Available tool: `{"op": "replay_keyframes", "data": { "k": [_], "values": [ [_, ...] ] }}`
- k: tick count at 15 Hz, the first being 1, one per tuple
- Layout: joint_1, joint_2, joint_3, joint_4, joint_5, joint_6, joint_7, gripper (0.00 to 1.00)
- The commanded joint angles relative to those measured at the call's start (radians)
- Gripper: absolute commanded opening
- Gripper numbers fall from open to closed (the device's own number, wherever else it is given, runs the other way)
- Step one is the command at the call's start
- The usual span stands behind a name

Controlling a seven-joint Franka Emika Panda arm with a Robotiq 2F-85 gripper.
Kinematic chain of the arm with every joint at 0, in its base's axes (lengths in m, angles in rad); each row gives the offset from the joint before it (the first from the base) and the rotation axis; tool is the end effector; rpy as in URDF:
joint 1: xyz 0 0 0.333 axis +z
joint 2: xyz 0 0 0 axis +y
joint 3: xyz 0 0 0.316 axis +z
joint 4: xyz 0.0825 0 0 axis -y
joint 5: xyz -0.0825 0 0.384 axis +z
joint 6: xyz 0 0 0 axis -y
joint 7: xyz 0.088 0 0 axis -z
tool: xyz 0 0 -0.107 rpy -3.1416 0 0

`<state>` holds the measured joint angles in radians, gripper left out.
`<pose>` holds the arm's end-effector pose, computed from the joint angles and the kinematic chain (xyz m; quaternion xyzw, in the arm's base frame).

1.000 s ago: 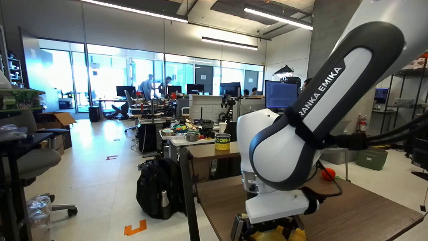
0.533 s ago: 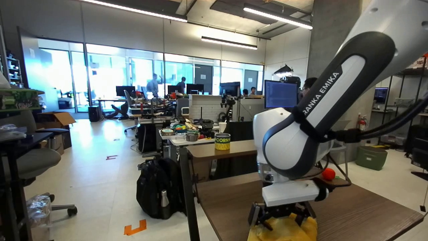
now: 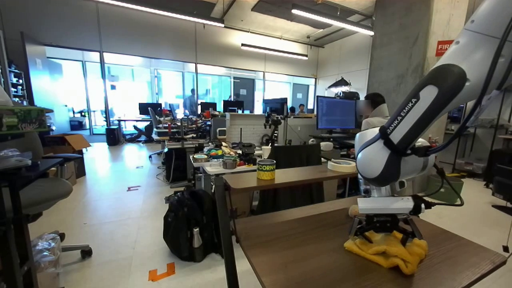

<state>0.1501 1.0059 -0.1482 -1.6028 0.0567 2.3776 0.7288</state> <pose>0.6410 0.0069 0.0249 0.9295 -0.3488 -0.0849 0.0846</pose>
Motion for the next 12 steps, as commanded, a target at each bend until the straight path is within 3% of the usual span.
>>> {"op": "replay_keyframes", "data": {
  "k": [1,12],
  "values": [
    [0.001,0.056,0.018,0.023,0.001,-0.010,-0.007,1.00],
    [0.236,-0.032,0.159,-0.025,-0.062,0.104,-0.137,1.00]
  ]
}}
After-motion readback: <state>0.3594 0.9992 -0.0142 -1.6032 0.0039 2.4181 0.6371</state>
